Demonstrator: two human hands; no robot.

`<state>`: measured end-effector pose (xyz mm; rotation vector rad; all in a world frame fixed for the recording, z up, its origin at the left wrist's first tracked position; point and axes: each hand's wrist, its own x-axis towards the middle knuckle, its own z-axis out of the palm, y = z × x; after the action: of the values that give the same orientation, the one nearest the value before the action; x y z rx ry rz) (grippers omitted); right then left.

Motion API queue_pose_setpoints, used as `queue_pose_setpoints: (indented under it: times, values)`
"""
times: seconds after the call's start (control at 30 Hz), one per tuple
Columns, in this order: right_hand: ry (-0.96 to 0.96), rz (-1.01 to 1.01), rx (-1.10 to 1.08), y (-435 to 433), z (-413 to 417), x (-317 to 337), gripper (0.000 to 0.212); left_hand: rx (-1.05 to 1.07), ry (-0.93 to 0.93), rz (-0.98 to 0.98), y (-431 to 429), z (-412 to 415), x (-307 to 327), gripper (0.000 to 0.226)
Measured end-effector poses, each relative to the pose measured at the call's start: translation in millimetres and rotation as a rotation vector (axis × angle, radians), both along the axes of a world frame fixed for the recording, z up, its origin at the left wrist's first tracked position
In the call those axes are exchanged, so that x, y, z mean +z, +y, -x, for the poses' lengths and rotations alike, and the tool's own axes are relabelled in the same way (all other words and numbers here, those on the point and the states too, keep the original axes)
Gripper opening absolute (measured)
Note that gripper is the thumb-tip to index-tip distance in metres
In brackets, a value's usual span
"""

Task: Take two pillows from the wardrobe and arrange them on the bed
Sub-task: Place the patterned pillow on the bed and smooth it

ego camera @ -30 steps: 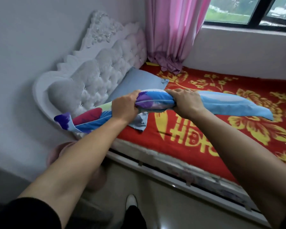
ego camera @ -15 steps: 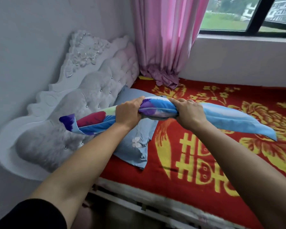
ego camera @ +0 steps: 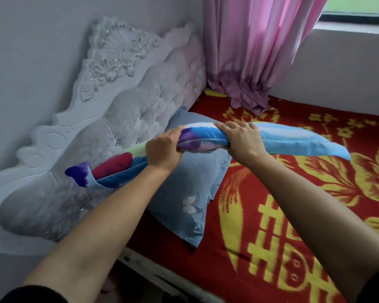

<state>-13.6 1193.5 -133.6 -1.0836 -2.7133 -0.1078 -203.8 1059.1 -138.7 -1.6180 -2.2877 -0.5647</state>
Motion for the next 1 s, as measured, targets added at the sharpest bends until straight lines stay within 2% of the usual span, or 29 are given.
queue_pose_setpoints:
  times: [0.17, 0.27, 0.33, 0.4, 0.47, 0.57, 0.63, 0.7, 0.8, 0.87, 1.0]
  values:
    - [-0.02, 0.015, 0.034, 37.0, 61.6, -27.3, 0.065, 0.05, -0.048, 0.008, 26.9, 47.0, -25.5, 0.058]
    - [0.046, -0.013, 0.033, 52.3, 83.5, -44.0, 0.065, 0.067, -0.108, -0.034, 38.6, 58.8, -38.7, 0.064]
    - [0.11, -0.022, -0.025, 59.1, 83.4, -63.4, 0.064, 0.063, -0.115, -0.026, 45.5, 53.4, -55.1, 0.07]
    - [0.155, 0.037, -0.165, 58.2, 74.4, -96.3, 0.068, 0.039, -0.154, 0.092, 51.9, 40.1, -80.3, 0.075]
    - [0.191, 0.206, -0.431, 54.8, 63.1, -140.9, 0.08, -0.028, -0.225, 0.265, 60.7, 26.2, -115.8, 0.074]
    - [0.214, 0.62, -0.775, 36.1, 42.5, -205.1, 0.095, -0.133, -0.366, 0.597, 58.2, 19.7, -174.0, 0.069]
    - [0.103, 0.845, -0.81, 15.8, 24.8, -247.5, 0.095, -0.101, -0.401, 0.83, 47.1, 26.3, -217.3, 0.068]
    - [0.066, 0.966, -0.77, -7.0, 11.1, -281.6, 0.083, -0.07, -0.362, 0.976, 31.3, 36.0, -252.2, 0.068]
    - [0.093, 1.107, -0.838, -32.8, 4.8, -316.2, 0.076, -0.091, -0.299, 1.084, 21.2, 47.0, -285.7, 0.069]
    - [0.175, 1.179, -0.88, -46.0, 6.1, -335.0, 0.071, -0.115, -0.263, 1.12, 22.7, 51.3, -299.7, 0.069]
    - [0.433, 1.329, -0.981, -61.5, 24.5, -360.3, 0.06, -0.189, -0.083, 1.007, 48.2, 71.4, -316.6, 0.073]
